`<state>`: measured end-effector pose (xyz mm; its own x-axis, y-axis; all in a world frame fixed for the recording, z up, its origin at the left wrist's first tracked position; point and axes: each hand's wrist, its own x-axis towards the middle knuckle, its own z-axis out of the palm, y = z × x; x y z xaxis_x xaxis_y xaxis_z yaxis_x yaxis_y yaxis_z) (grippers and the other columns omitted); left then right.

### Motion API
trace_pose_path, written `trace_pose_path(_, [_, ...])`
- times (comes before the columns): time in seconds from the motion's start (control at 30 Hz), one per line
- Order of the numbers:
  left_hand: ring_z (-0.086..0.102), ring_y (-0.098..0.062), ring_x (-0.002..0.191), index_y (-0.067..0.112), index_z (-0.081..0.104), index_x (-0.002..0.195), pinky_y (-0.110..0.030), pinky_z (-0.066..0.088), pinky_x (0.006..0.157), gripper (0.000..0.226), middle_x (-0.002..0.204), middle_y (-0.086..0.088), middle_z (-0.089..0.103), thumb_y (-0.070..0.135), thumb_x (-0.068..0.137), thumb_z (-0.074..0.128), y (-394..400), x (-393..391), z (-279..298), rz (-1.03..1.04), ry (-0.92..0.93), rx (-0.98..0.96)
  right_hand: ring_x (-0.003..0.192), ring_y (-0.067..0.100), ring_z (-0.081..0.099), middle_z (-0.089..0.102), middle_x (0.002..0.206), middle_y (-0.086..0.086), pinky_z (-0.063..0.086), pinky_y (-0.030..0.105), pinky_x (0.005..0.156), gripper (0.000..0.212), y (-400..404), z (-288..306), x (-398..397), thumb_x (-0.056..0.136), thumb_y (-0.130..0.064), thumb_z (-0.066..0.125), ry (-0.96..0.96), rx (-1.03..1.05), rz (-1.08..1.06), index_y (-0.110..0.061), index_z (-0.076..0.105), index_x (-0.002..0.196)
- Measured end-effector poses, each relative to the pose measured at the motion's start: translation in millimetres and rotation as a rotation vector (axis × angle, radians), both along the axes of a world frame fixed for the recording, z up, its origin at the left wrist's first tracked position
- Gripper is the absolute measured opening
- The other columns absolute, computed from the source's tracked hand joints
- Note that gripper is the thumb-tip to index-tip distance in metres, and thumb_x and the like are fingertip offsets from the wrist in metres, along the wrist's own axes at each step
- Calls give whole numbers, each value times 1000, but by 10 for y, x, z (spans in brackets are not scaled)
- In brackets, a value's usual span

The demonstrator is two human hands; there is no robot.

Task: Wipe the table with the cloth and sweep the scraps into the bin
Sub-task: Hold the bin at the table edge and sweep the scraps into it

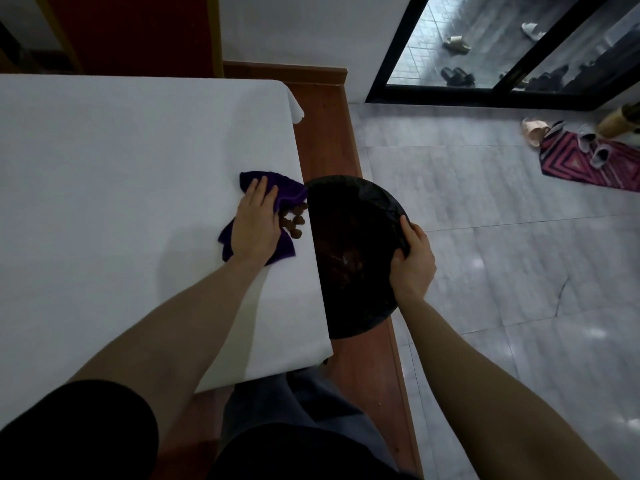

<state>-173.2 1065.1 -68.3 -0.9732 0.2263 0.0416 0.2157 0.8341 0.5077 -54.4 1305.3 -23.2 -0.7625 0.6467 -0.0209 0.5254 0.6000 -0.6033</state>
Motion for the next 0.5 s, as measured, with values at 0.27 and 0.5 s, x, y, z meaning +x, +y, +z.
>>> trace_pose_path(0.27, [28,-29,148,6,46,146,-40,23,121,50,158,-12,36,5,97,52,362,327,-14,-41,7,60,117,10,55,52,141,-8,37,17,89,69,101,-9,56,86,5,45,23,-14,-31,-33,50,143])
trace_pose_path(0.5, [42,-37,139,2,56,137,-46,32,116,49,148,-17,49,-3,88,56,593,568,-17,-117,22,122,116,12,56,53,139,-7,39,19,88,69,175,-20,135,85,5,46,49,-19,-42,-33,51,142])
